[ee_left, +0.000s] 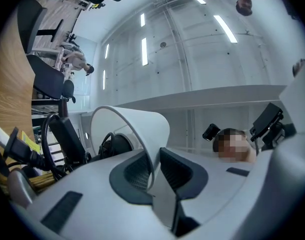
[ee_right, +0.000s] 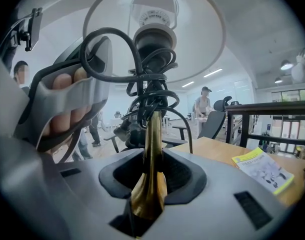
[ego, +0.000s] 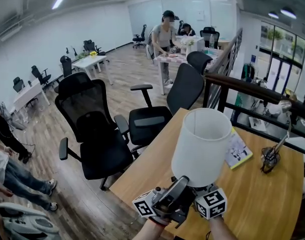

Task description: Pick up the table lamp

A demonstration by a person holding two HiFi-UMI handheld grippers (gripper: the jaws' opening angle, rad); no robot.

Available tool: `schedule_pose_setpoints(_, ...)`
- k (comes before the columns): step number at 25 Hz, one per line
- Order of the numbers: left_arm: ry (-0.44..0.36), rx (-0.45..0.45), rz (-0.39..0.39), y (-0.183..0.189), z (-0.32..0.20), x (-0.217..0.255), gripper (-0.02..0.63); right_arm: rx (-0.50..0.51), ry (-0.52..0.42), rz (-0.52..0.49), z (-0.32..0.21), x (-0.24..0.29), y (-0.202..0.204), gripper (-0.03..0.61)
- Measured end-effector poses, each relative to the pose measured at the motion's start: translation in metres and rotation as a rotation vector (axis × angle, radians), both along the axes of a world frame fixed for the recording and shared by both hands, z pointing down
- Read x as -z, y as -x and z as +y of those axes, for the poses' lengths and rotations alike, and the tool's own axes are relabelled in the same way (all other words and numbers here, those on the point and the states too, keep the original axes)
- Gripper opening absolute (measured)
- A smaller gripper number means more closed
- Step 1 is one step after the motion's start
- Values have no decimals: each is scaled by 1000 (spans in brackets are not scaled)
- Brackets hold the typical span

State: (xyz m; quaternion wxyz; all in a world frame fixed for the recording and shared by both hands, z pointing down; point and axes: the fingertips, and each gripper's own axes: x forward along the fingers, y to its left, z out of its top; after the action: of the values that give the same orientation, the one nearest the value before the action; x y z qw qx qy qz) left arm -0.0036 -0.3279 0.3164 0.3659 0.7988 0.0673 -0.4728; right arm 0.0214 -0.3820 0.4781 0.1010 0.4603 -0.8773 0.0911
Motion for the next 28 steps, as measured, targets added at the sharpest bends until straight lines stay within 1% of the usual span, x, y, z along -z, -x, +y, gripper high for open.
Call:
schedule_pose_setpoints(9, -55, -7, -4, -2, 10, 23, 54, -8, -24, -11, 6, 24, -1, 118)
schedule_pose_setpoints(17, -68, -25, 7, 2, 20, 33, 54, -10, -39, -12, 12, 38, 1, 118)
schedule_pose_setpoints(24, -96, -3, 5, 9, 31, 49, 54, -3, -50, 2, 20, 52, 7, 118)
schedule_pose_setpoints(28, -96, -8, 14, 12, 37, 53, 52, 1, -45, -5, 26, 56, 10, 118)
